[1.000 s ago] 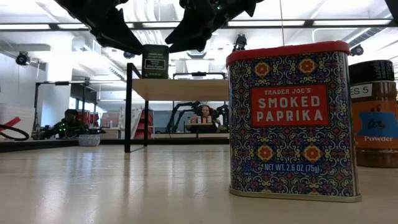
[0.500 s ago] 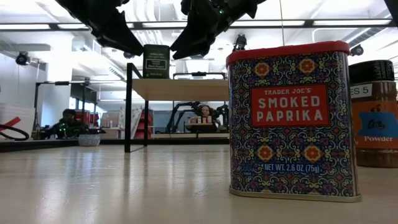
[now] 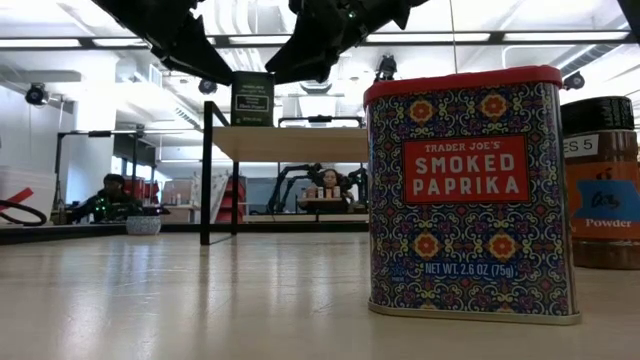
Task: Shelf spices
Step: Remove the black seasoning can from the shelf
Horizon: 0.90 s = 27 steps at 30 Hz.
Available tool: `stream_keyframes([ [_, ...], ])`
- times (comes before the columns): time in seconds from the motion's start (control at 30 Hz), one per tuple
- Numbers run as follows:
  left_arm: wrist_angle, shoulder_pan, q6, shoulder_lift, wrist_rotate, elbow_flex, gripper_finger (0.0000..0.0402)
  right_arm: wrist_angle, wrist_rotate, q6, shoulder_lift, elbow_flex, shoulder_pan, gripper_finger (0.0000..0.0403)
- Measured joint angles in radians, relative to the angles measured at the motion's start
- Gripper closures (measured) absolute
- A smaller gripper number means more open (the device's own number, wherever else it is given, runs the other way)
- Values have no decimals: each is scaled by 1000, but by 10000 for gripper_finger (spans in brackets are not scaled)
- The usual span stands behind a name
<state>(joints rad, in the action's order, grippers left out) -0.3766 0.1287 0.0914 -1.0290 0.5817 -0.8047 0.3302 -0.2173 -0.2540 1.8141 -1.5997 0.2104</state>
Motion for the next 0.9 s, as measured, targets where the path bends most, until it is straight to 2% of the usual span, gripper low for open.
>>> stream_keyframes([
  [0.9,100,-2,-23,0,-18,29,209,-57,-27,34,37,-1,-1,157],
])
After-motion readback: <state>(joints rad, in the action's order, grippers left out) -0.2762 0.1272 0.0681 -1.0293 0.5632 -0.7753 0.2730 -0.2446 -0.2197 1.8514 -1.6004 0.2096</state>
